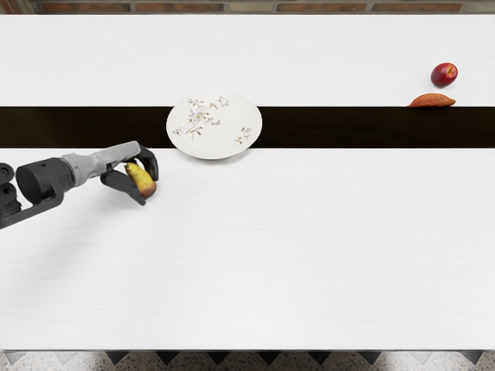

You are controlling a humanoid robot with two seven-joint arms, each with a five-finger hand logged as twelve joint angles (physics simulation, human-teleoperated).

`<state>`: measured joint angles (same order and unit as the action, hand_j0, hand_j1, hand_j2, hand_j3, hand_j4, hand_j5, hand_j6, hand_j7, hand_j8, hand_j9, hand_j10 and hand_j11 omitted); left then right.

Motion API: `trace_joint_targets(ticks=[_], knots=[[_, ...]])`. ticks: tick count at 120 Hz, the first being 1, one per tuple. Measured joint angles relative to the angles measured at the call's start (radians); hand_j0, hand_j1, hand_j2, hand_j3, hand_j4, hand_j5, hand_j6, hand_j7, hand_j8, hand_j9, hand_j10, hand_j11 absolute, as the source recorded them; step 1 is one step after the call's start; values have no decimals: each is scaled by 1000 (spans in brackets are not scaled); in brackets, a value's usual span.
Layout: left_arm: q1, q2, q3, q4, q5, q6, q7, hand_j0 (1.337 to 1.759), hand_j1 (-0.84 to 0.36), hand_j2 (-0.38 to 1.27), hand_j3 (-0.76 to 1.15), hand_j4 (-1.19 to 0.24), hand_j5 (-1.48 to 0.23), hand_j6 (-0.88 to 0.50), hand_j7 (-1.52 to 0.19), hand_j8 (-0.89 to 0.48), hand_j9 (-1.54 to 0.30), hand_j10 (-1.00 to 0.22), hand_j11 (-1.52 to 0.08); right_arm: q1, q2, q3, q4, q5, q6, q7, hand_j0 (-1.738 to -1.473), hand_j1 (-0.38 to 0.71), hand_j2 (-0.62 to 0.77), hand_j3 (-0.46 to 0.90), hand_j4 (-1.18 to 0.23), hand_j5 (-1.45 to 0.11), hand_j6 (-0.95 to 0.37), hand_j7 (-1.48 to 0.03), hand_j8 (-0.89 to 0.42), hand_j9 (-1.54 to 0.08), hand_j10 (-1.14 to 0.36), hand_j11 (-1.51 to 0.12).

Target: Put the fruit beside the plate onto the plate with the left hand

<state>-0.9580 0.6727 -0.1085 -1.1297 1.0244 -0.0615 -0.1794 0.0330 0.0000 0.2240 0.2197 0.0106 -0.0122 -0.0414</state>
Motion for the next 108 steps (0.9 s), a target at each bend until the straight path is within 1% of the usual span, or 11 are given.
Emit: trace_joint_targets(ticks=[7, 19, 24, 44, 47, 50, 51, 55, 63, 85, 108], knots=[[-7, 6, 0, 1, -2, -16, 0, 1653, -351, 545, 0, -751, -1045, -578, -1018, -316, -1010, -485, -1012, 1, 0, 0, 0, 0, 0, 0, -1658, -314, -6, 0, -29, -38, -29, -38, -29, -38, -29, -38], [-21, 10, 0, 0, -5, -39, 0, 1653, -335, 509, 0, -752, -1092, -571, -1063, -308, -1034, -487, -1027, 3, 0, 0, 0, 0, 0, 0, -1658, -314, -6, 0, -29, -38, -29, -38, -29, -38, -29, -38], [-28, 11, -1, 0, -6, -50, 0, 1653, -313, 435, 0, -754, -1104, -570, -1077, -308, -1043, -485, -1035, 4, 0, 0, 0, 0, 0, 0, -1658, -314, -6, 0, -29, -38, -29, -38, -29, -38, -29, -38], [-79, 22, -6, 1, -36, -102, -1, 1653, -340, 561, 0, -764, -1129, -588, -1092, -334, -1068, -486, -1058, 6, 0, -1, 1, 0, 0, 0, -1658, -314, -6, 0, -29, -38, -29, -38, -29, -38, -29, -38], [-83, 22, -6, 1, -40, -109, -1, 1653, -334, 521, 0, -765, -1132, -587, -1097, -332, -1073, -482, -1063, 6, 0, -1, 1, 0, 0, 0, -1658, -314, -6, 0, -29, -38, -29, -38, -29, -38, -29, -38], [-92, 22, -6, 2, -43, -117, -1, 1653, -343, 564, 0, -763, -1139, -584, -1102, -324, -1076, -474, -1065, 6, 0, -1, 1, 0, 0, 0, -1658, -314, -6, 0, -29, -38, -29, -38, -29, -38, -29, -38], [-95, 22, -6, 2, -45, -120, -1, 1653, -349, 521, 0, -763, -1142, -578, -1105, -320, -1078, -472, -1068, 6, 0, -1, 1, 0, 0, 0, -1658, -314, -6, 0, -29, -38, -29, -38, -29, -38, -29, -38], [-112, 30, -7, 3, -54, -132, -1, 1653, -367, 589, 0, -763, -1149, -580, -1114, -327, -1084, -468, -1071, 6, 0, -1, 1, 0, 0, 0, -1658, -314, -6, 0, -29, -38, -29, -38, -29, -38, -29, -38], [-143, 36, -7, 8, -68, -157, 0, 1653, -382, 602, 0, -769, -1151, -570, -1129, -310, -1096, -458, -1080, 6, 0, -1, 1, 0, 0, 0, -1658, -314, -6, 0, -29, -38, -29, -38, -29, -38, -29, -38], [-209, 22, -6, 48, -94, -231, 1, 1650, -401, 637, 0, -781, -1178, -553, -1171, -279, -1128, -438, -1108, 8, 0, -1, 1, 0, 0, 0, -1658, -314, -6, 0, -29, -38, -29, -38, -29, -38, -29, -38], [-289, -23, -5, 121, -144, -304, 0, 1651, -380, 590, 0, -790, -1190, -553, -1182, -288, -1149, -439, -1119, 10, 0, 0, 1, 0, 0, 0, -1658, -314, -6, 0, -29, -38, -29, -38, -29, -38, -29, -38]])
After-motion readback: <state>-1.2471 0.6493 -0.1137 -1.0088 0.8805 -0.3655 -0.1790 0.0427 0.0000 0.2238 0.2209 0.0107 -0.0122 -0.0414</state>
